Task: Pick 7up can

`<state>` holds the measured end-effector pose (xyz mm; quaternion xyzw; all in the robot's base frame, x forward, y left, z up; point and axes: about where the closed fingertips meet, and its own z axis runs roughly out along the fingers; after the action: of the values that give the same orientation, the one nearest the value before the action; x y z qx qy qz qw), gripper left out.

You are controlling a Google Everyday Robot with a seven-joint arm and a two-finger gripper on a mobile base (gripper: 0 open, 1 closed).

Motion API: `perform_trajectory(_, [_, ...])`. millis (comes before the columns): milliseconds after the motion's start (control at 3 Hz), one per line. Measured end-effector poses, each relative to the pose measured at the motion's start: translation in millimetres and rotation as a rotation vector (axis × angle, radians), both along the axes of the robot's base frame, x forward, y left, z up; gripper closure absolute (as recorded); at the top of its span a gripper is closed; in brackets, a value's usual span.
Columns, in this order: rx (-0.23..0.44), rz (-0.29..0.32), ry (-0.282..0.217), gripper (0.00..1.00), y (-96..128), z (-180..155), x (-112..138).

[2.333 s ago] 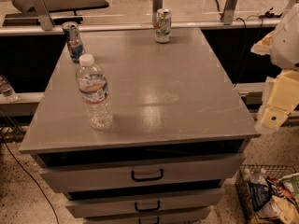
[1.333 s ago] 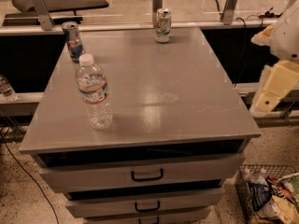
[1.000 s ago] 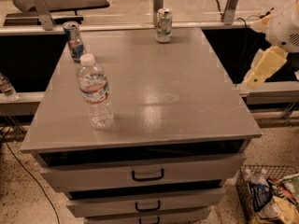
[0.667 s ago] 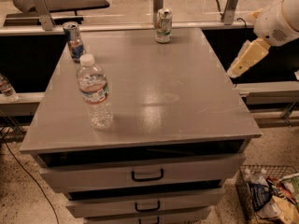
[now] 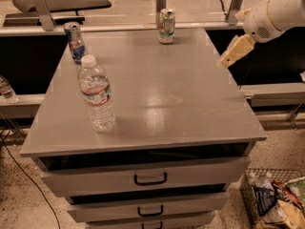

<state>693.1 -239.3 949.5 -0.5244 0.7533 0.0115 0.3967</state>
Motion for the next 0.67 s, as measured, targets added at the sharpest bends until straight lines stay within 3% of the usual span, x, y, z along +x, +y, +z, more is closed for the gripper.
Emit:
perform_trajectory(333, [0.027,-0.019,-0.01,0.0,5.5,-1.3,1.0])
perform_trajectory(667, [0.077,-0.057,-0.012,0.0,25.0,-18.4,15.2])
